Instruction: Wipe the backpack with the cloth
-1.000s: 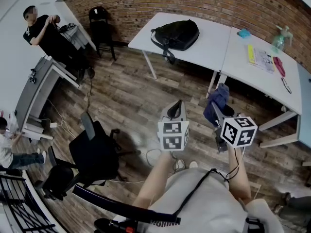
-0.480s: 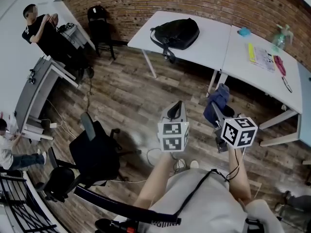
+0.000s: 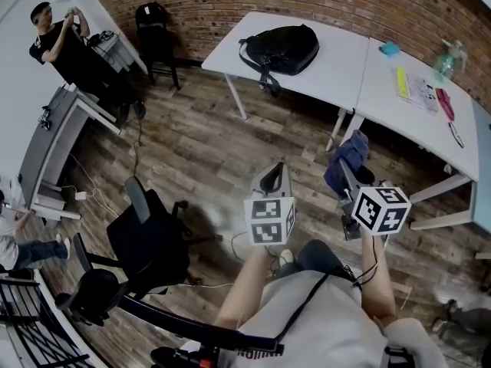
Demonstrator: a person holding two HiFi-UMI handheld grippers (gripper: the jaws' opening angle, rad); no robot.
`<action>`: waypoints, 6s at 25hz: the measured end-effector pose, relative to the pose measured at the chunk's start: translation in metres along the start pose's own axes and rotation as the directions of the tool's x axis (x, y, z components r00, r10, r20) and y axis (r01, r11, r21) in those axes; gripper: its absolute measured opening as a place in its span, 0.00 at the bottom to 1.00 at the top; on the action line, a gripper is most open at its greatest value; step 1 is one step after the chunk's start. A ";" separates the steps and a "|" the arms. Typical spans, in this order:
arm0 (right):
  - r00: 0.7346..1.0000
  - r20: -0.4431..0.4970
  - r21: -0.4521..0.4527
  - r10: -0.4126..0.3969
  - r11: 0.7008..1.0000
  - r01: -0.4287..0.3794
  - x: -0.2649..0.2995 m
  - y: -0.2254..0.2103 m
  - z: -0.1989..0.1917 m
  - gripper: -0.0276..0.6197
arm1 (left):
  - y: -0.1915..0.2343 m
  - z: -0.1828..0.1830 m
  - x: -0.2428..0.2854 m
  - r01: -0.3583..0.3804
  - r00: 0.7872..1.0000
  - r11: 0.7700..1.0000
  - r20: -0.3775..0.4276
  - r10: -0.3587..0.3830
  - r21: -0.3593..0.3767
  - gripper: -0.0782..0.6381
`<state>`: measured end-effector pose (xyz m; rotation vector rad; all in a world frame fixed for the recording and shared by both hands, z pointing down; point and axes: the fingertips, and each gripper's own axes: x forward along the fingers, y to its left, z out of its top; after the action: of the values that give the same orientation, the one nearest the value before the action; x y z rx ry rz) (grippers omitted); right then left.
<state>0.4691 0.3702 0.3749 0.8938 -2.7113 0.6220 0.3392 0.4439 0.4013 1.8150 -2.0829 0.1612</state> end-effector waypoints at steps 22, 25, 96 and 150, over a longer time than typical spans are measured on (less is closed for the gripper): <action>0.991 -0.094 -0.058 0.091 0.994 -0.097 0.146 -0.084 0.068 0.15 | 0.044 0.073 0.150 -0.124 0.990 0.989 0.063 0.129 -0.074 0.11; 0.988 -0.115 -0.070 0.102 0.991 -0.110 0.167 -0.087 0.070 0.15 | 0.057 0.073 0.163 -0.141 0.988 0.986 0.052 0.146 -0.091 0.11; 0.813 -0.095 0.364 -0.574 0.740 0.565 0.498 -0.295 0.180 0.15 | 0.230 0.223 0.589 0.672 0.735 0.727 -0.246 -0.632 0.142 0.11; 0.897 -0.175 0.572 -0.406 0.700 0.428 0.542 -0.300 0.111 0.15 | 0.227 0.198 0.587 0.677 0.721 0.728 -0.297 -0.626 0.108 0.11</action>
<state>0.2146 -0.1770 0.5526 1.5637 -2.1459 1.4020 0.0194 -0.1308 0.4579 2.4090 -1.1803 0.3954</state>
